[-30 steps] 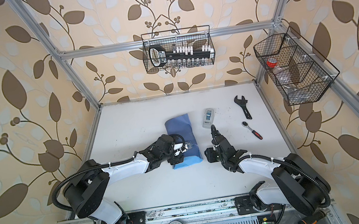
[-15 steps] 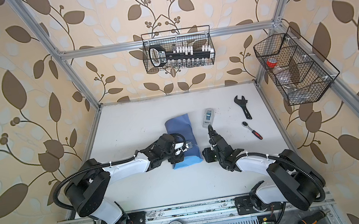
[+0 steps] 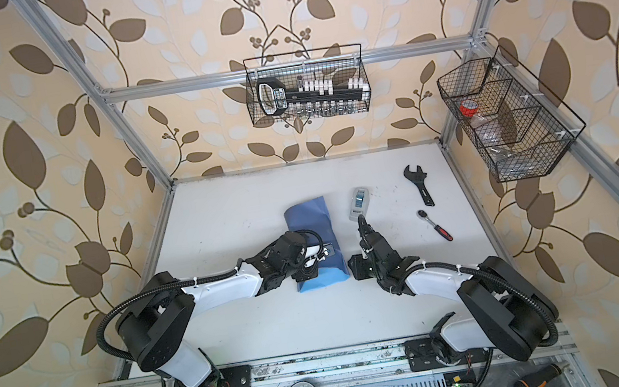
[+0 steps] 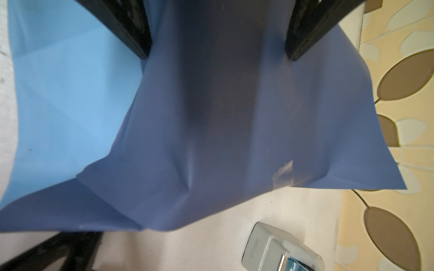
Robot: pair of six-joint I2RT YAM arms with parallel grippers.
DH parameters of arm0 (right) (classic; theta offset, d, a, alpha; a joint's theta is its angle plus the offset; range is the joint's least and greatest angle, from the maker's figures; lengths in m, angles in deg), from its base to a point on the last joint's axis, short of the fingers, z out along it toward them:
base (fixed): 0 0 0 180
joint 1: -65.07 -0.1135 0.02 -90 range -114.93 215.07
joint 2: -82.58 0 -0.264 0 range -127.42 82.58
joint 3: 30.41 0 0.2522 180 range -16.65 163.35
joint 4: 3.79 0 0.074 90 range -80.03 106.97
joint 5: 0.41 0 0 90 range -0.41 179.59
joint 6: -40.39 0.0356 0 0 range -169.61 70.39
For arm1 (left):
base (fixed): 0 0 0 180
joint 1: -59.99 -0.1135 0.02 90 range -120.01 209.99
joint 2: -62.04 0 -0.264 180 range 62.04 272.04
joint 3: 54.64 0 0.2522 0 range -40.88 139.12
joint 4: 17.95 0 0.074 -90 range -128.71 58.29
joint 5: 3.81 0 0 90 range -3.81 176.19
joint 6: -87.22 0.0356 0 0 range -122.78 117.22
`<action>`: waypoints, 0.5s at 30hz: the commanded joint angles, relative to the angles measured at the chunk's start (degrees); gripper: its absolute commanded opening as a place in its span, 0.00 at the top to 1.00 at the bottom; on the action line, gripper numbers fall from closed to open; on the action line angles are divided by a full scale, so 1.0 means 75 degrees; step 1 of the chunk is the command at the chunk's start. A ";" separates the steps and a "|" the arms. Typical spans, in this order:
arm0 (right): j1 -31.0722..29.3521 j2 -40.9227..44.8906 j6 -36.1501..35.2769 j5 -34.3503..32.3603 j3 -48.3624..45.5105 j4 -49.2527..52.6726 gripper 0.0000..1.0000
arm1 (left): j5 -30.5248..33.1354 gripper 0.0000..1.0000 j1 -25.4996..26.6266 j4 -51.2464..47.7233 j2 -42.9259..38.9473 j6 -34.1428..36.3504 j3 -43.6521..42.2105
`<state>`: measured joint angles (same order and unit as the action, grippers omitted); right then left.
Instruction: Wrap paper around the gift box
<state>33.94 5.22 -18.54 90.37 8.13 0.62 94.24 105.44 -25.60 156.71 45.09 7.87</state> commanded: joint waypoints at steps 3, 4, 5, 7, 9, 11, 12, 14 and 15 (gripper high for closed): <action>-0.0027 -0.0172 -0.0023 0.0205 0.0154 -0.0200 0.60 | 0.0133 0.10 0.0048 -0.0369 0.0176 0.0335 0.0002; -0.0038 -0.0184 0.0005 0.0233 0.0143 -0.0245 0.60 | 0.0145 0.10 0.0047 -0.0369 0.0190 0.0331 0.0004; -0.0064 -0.0206 0.0006 0.0256 0.0133 -0.0279 0.61 | 0.0136 0.10 0.0052 -0.0369 0.0190 0.0331 -0.0002; -0.0097 -0.0243 0.0017 0.0356 0.0130 -0.0378 0.61 | 0.0133 0.10 0.0048 -0.0358 0.0190 0.0318 0.0004; -0.0118 -0.0266 0.0042 0.0378 0.0127 -0.0440 0.62 | 0.0133 0.10 0.0046 -0.0358 0.0199 0.0312 0.0003; -0.0123 -0.0312 0.0053 0.0437 0.0119 -0.0521 0.63 | 0.0127 0.10 0.0046 -0.0358 0.0196 0.0304 0.0005; -0.0125 -0.0339 0.0059 0.0459 0.0107 -0.0559 0.64 | 0.0130 0.10 0.0047 -0.0363 0.0193 0.0296 -0.0005; -0.0121 -0.0391 0.0095 0.0551 0.0089 -0.0653 0.65 | 0.0133 0.10 0.0052 -0.0334 0.0163 0.0308 -0.0028; -0.0132 -0.0396 0.0108 0.0586 0.0078 -0.0698 0.66 | 0.0133 0.10 0.0046 -0.0337 0.0167 0.0309 -0.0033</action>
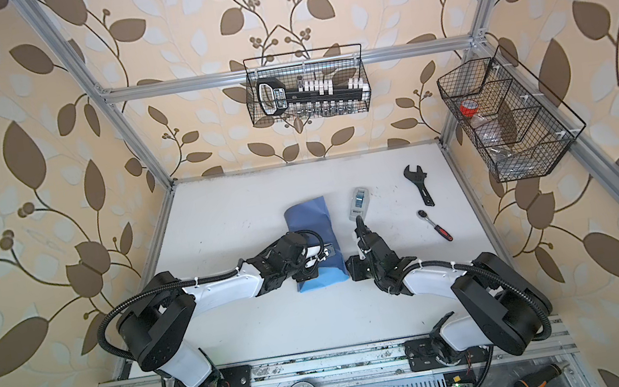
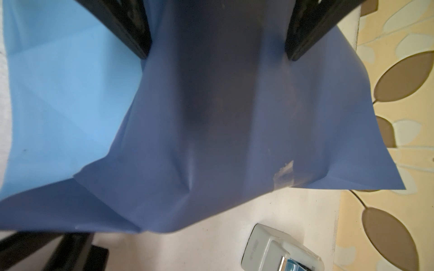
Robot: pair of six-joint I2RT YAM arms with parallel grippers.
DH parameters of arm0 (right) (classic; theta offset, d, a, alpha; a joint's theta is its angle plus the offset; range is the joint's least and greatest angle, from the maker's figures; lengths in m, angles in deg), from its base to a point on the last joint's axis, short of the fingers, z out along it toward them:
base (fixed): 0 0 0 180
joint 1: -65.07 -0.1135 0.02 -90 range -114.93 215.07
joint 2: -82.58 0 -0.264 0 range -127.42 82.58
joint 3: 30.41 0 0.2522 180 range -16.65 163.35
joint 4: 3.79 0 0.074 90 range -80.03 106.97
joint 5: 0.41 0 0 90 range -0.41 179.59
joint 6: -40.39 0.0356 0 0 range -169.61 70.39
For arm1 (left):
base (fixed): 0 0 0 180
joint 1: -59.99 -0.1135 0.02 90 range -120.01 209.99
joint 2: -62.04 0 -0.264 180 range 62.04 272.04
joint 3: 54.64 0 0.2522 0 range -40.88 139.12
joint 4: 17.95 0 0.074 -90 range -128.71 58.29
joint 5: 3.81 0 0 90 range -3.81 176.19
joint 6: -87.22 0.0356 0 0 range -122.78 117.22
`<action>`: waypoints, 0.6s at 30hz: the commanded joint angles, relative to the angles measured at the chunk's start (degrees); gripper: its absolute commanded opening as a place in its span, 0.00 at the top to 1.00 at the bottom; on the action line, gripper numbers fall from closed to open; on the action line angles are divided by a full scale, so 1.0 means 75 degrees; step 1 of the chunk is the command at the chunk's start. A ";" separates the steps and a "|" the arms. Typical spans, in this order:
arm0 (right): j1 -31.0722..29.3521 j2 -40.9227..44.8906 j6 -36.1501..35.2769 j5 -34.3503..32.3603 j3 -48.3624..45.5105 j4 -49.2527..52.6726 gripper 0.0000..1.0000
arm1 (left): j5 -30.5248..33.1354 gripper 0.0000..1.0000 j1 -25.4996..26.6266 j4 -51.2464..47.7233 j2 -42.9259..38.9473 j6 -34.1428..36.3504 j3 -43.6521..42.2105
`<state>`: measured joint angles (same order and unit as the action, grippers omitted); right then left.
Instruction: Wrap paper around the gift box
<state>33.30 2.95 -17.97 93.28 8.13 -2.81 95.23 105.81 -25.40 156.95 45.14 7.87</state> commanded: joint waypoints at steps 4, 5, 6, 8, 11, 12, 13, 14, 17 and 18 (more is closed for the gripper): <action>-0.0114 -0.0025 0.0024 0.0183 0.0044 -0.0207 0.68 | 0.0015 0.10 -0.0001 -0.0360 0.0132 0.0276 -0.0031; -0.0120 0.0012 0.0025 0.0177 0.0031 -0.0208 0.68 | 0.0025 0.10 -0.0004 -0.0360 0.0131 0.0278 -0.0033; -0.0129 0.0042 0.0024 0.0177 0.0003 -0.0208 0.68 | 0.0039 0.10 -0.0003 -0.0352 0.0136 0.0284 -0.0032; -0.0141 0.0121 0.0030 0.0180 -0.0033 -0.0229 0.69 | 0.0043 0.10 0.0002 -0.0337 0.0129 0.0284 -0.0045; -0.0181 0.0176 0.0070 0.0212 -0.0023 -0.0264 0.69 | 0.0052 0.10 0.0002 -0.0349 0.0130 0.0278 -0.0032; -0.0193 0.0191 0.0085 0.0201 -0.0022 -0.0271 0.70 | 0.0060 0.10 -0.0004 -0.0349 0.0134 0.0277 -0.0033; -0.0216 0.0220 0.0097 0.0200 -0.0022 -0.0268 0.70 | 0.0061 0.10 -0.0004 -0.0360 0.0129 0.0279 -0.0020; -0.0208 0.0234 0.0111 0.0211 -0.0022 -0.0265 0.70 | 0.0055 0.10 0.0002 -0.0360 0.0136 0.0271 -0.0020; -0.0224 0.0368 0.0119 0.0206 -0.0034 -0.0259 0.70 | 0.0069 0.10 -0.0004 -0.0372 0.0118 0.0268 -0.0019; -0.0223 0.0409 0.0118 0.0201 -0.0045 -0.0254 0.70 | 0.0081 0.10 -0.0003 -0.0372 0.0118 0.0267 -0.0020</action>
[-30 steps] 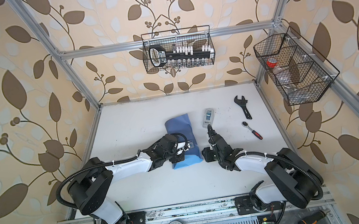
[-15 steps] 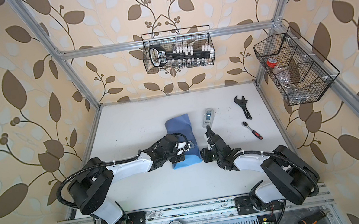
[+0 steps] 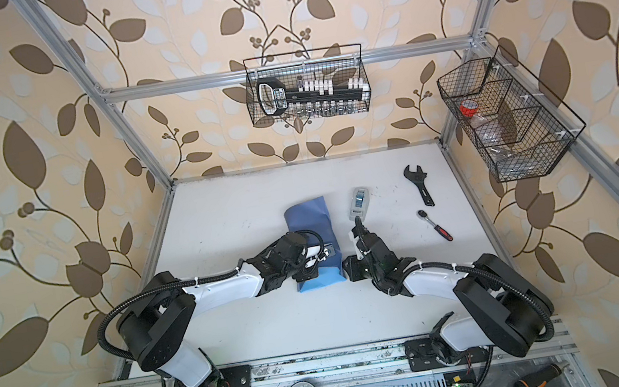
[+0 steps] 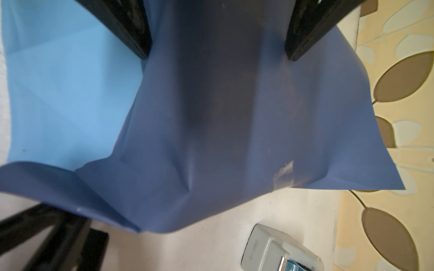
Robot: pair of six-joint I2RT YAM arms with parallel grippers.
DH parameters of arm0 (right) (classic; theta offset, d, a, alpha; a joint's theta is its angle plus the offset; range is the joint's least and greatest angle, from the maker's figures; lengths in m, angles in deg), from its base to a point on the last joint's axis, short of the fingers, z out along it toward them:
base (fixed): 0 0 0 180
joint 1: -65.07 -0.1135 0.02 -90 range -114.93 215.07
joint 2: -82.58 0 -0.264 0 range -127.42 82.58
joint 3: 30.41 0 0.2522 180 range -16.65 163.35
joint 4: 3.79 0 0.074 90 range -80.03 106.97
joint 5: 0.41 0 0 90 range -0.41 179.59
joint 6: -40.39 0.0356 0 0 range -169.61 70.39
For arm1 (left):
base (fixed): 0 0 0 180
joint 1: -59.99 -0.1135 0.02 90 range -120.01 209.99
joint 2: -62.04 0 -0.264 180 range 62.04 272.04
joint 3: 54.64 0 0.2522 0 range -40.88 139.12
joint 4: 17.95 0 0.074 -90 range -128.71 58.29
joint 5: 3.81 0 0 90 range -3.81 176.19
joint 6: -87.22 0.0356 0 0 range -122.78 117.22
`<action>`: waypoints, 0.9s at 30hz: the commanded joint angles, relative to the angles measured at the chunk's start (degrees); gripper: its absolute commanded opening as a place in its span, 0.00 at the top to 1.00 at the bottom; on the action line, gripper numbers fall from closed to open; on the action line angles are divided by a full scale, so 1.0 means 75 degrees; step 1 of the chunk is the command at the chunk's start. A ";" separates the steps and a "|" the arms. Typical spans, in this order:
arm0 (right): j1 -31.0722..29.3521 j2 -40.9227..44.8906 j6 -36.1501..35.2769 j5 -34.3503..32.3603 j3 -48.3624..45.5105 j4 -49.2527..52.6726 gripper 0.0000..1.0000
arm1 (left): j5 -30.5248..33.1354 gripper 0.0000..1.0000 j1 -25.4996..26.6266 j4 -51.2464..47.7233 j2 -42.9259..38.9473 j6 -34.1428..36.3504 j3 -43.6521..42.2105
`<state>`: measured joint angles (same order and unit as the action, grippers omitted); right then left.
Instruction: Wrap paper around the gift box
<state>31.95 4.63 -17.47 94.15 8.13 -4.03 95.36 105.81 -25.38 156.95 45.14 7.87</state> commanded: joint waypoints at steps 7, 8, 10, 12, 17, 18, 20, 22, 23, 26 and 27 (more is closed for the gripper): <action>-0.0096 0.0166 0.0068 0.0197 -0.0045 -0.0177 0.71 | 0.0090 0.11 -0.0004 -0.0410 0.0136 0.0255 -0.0008; -0.0109 0.0152 0.0081 0.0202 -0.0056 -0.0193 0.71 | 0.0096 0.11 -0.0004 -0.0421 0.0126 0.0255 -0.0008; -0.0168 0.0140 0.0097 0.0231 -0.0080 -0.0273 0.71 | 0.0102 0.10 -0.0004 -0.0433 0.0131 0.0244 0.0003; -0.0199 0.0091 0.0122 0.0254 -0.0070 -0.0323 0.71 | 0.0116 0.11 -0.0004 -0.0434 0.0148 0.0238 0.0004; -0.0263 -0.0081 0.0185 0.0249 -0.0023 -0.0428 0.71 | 0.0125 0.11 0.0005 -0.0445 0.0142 0.0240 0.0003; -0.0266 -0.0105 0.0191 0.0237 -0.0012 -0.0430 0.72 | 0.0125 0.11 -0.0003 -0.0445 0.0146 0.0232 0.0004; -0.0277 -0.0176 0.0203 0.0252 0.0001 -0.0476 0.72 | 0.0142 0.11 0.0005 -0.0445 0.0136 0.0229 0.0010; -0.0286 -0.0209 0.0234 0.0256 0.0012 -0.0506 0.72 | 0.0147 0.11 -0.0004 -0.0445 0.0139 0.0232 0.0015; -0.0296 -0.0221 0.0248 0.0241 0.0013 -0.0522 0.72 | 0.0141 0.11 -0.0003 -0.0453 0.0136 0.0231 -0.0004; -0.0323 -0.0263 0.0273 0.0212 0.0036 -0.0531 0.72 | 0.0148 0.11 0.0002 -0.0448 0.0130 0.0220 0.0004; -0.0333 -0.0280 0.0290 0.0196 0.0037 -0.0540 0.72 | 0.0149 0.11 -0.0004 -0.0456 0.0140 0.0219 0.0003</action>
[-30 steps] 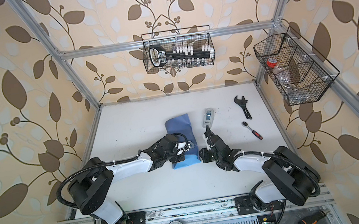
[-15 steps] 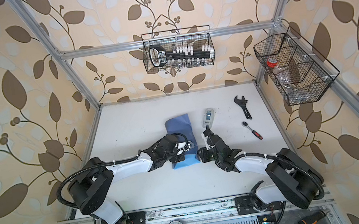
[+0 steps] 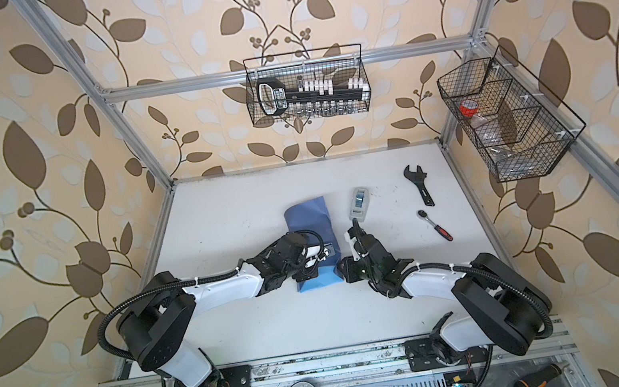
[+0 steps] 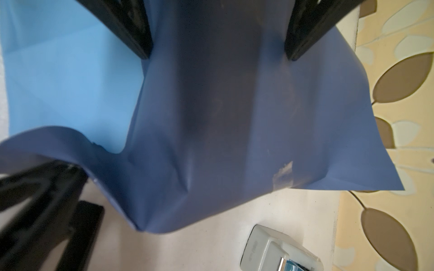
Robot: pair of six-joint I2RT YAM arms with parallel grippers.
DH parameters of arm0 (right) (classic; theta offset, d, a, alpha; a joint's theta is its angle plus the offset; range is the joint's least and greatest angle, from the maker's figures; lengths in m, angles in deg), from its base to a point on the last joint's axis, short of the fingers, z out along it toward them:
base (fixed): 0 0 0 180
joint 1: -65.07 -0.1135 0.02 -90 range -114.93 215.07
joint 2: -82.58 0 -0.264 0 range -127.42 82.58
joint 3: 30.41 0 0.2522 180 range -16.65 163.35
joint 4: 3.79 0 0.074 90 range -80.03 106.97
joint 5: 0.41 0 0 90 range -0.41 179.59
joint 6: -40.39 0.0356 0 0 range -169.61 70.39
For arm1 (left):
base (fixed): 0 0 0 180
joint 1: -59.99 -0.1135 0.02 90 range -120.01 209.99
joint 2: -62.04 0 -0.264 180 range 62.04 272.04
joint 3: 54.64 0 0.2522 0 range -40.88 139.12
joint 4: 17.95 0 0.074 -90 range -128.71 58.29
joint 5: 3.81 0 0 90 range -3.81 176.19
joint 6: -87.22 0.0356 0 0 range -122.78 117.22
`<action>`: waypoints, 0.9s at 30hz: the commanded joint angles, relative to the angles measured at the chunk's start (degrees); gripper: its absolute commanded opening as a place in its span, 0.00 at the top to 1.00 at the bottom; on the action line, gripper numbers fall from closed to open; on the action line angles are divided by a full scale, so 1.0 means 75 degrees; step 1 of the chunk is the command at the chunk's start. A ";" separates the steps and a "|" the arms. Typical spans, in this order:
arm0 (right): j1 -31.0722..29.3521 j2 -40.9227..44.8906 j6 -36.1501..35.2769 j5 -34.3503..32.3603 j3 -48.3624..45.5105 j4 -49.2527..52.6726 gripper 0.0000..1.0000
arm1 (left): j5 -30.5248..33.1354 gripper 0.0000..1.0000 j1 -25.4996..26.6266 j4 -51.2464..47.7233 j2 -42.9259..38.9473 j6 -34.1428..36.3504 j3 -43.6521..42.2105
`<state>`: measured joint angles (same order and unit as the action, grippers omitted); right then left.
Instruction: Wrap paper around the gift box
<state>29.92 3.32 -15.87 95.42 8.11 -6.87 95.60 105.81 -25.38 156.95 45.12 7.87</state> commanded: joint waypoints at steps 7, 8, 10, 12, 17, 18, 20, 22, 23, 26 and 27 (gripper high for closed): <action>-0.0091 -0.0294 0.0119 -0.0025 0.0109 -0.0272 0.73 | 0.0128 0.11 0.0002 -0.0457 0.0126 0.0224 0.0003; -0.0097 -0.0326 0.0131 -0.0027 0.0122 -0.0285 0.73 | 0.0128 0.11 0.0006 -0.0456 0.0125 0.0223 -0.0002; -0.0105 -0.0374 0.0146 -0.0037 0.0133 -0.0325 0.73 | 0.0130 0.11 0.0002 -0.0454 0.0137 0.0234 0.0002; -0.0109 -0.0432 0.0151 -0.0056 0.0168 -0.0359 0.74 | 0.0123 0.11 -0.0004 -0.0457 0.0136 0.0234 0.0002; -0.0129 -0.0561 0.0170 -0.0131 0.0197 -0.0453 0.75 | 0.0129 0.11 -0.0004 -0.0445 0.0136 0.0234 0.0003; -0.0139 -0.0581 0.0182 -0.0171 0.0203 -0.0461 0.75 | 0.0128 0.11 -0.0003 -0.0445 0.0132 0.0235 0.0003; -0.0150 -0.0627 0.0202 -0.0225 0.0204 -0.0483 0.75 | 0.0130 0.11 0.0002 -0.0445 0.0136 0.0234 0.0004; -0.0146 -0.0667 0.0223 -0.0246 0.0211 -0.0520 0.75 | 0.0138 0.11 -0.0003 -0.0434 0.0130 0.0221 -0.0007; -0.0143 -0.0691 0.0240 -0.0252 0.0213 -0.0548 0.75 | 0.0143 0.11 0.0002 -0.0434 0.0139 0.0232 -0.0008; -0.0155 -0.0736 0.0255 -0.0298 0.0226 -0.0613 0.76 | 0.0146 0.11 -0.0004 -0.0434 0.0139 0.0232 -0.0008; -0.0157 -0.0748 0.0259 -0.0324 0.0223 -0.0614 0.76 | 0.0146 0.11 -0.0004 -0.0434 0.0133 0.0229 -0.0008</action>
<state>29.06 -1.43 -14.48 94.24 8.24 -10.28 95.64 105.81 -25.38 156.97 45.12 7.87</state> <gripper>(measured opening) 0.242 0.892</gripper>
